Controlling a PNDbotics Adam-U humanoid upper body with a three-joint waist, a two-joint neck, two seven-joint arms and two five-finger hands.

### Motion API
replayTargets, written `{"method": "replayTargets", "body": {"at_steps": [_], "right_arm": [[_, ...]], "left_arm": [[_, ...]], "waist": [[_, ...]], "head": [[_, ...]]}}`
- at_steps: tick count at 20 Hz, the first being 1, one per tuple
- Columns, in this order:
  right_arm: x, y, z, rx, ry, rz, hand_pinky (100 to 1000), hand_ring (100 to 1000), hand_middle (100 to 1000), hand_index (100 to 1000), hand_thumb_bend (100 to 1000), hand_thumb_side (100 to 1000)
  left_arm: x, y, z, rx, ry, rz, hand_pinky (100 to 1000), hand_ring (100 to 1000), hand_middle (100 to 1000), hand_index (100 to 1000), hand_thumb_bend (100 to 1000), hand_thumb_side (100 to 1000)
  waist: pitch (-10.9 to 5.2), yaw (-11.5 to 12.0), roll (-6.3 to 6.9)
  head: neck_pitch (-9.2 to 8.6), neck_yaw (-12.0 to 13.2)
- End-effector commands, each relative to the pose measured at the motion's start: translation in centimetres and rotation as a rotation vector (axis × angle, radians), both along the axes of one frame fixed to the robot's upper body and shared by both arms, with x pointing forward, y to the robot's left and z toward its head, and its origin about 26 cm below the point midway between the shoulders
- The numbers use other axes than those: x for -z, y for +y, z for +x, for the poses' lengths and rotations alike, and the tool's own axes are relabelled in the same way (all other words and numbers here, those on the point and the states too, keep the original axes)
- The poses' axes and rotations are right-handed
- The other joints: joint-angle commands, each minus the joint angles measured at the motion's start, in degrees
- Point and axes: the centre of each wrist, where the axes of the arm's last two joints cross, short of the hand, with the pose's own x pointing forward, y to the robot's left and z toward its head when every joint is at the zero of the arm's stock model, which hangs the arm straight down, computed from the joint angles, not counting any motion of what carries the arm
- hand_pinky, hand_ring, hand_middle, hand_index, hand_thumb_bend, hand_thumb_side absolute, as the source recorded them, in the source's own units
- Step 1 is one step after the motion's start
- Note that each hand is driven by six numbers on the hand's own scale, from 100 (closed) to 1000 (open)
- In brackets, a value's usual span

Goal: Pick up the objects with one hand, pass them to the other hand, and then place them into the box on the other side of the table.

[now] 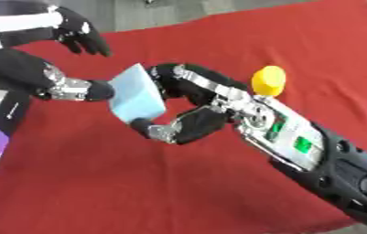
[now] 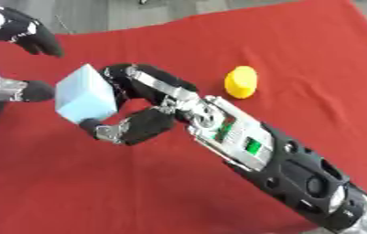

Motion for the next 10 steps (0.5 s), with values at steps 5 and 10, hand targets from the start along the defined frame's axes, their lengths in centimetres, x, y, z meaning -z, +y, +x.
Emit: {"method": "replayTargets", "body": {"at_steps": [5, 10], "right_arm": [[-0.9, 0.12, -0.24, -0.014, -0.05, 0.003, 622, 623, 449, 608, 100, 164], [-1.05, 0.16, -0.36, -0.015, -0.06, -0.001, 620, 622, 448, 606, 100, 155]], "left_arm": [[-1.04, -0.34, -0.46, 0.013, 0.023, 0.01, 864, 827, 765, 781, 560, 639], [-0.62, -0.87, -0.29, 0.03, 0.055, 0.033, 869, 831, 768, 782, 626, 629]], "waist": [[-0.58, 0.0, 0.5], [-0.58, -0.1, 0.52]], "head": [[0.41, 0.0], [0.5, 0.1]]}}
